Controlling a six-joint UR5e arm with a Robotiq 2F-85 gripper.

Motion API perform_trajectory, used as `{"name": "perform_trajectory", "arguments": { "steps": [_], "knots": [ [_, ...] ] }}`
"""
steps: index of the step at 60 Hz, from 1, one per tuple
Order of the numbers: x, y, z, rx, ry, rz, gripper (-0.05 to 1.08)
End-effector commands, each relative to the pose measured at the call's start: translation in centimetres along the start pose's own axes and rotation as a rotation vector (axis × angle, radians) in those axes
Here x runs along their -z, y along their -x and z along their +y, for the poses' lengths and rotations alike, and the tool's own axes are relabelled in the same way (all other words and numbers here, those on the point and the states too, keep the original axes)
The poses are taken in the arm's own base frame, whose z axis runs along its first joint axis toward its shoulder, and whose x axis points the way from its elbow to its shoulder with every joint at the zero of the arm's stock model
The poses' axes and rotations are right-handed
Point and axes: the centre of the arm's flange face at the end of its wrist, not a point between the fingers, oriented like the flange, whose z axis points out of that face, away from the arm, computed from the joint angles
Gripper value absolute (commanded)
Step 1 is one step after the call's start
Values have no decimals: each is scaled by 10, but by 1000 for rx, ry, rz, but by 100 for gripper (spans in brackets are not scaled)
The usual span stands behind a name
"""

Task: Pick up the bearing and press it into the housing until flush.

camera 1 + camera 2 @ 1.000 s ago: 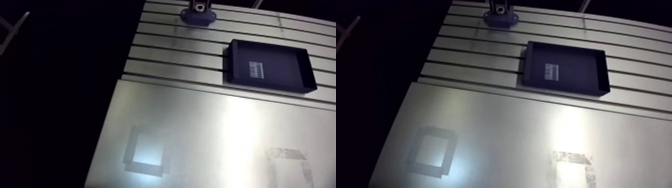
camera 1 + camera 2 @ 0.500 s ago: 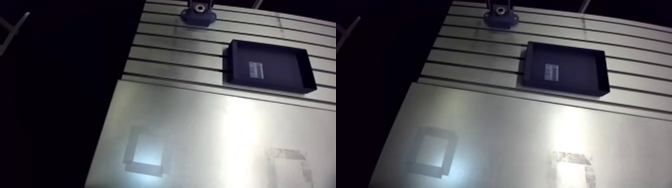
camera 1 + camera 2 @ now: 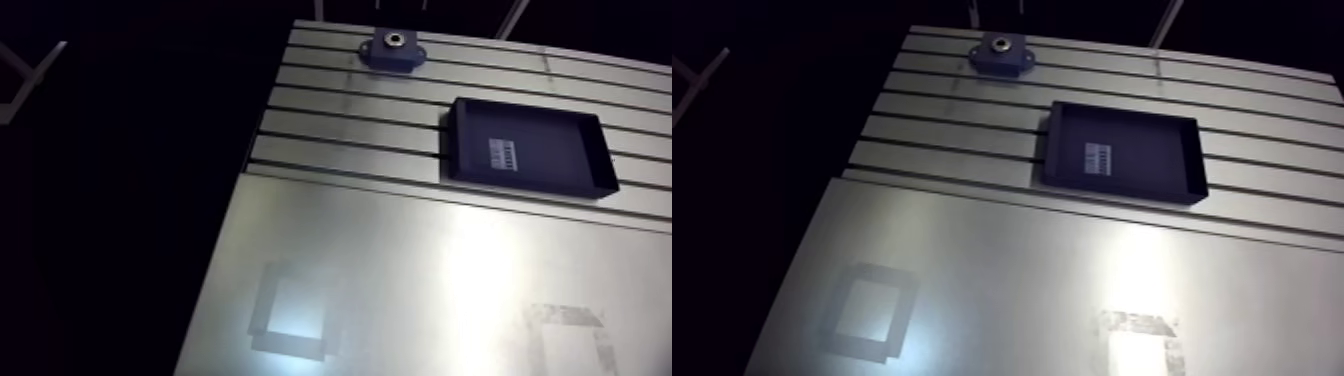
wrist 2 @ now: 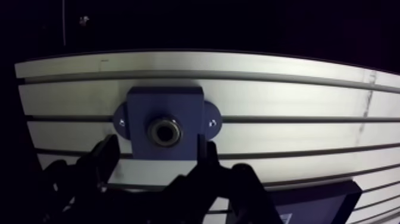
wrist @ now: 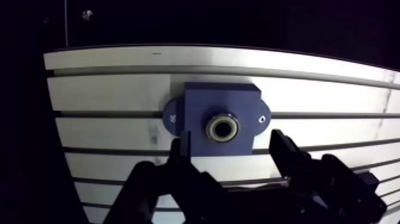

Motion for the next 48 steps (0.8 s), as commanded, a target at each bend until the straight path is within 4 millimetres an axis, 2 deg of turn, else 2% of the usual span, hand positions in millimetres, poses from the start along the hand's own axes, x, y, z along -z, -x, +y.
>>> {"name": "perform_trajectory", "arguments": {
  "steps": [1, 30, 48],
  "knots": [
    [3, 2, 0, 0, -2, 5, 107],
    [-7, 6, -4, 4, -3, -15, 108],
    [-22, 7, 0, 2, 4, -31, 108]
  ]
}}
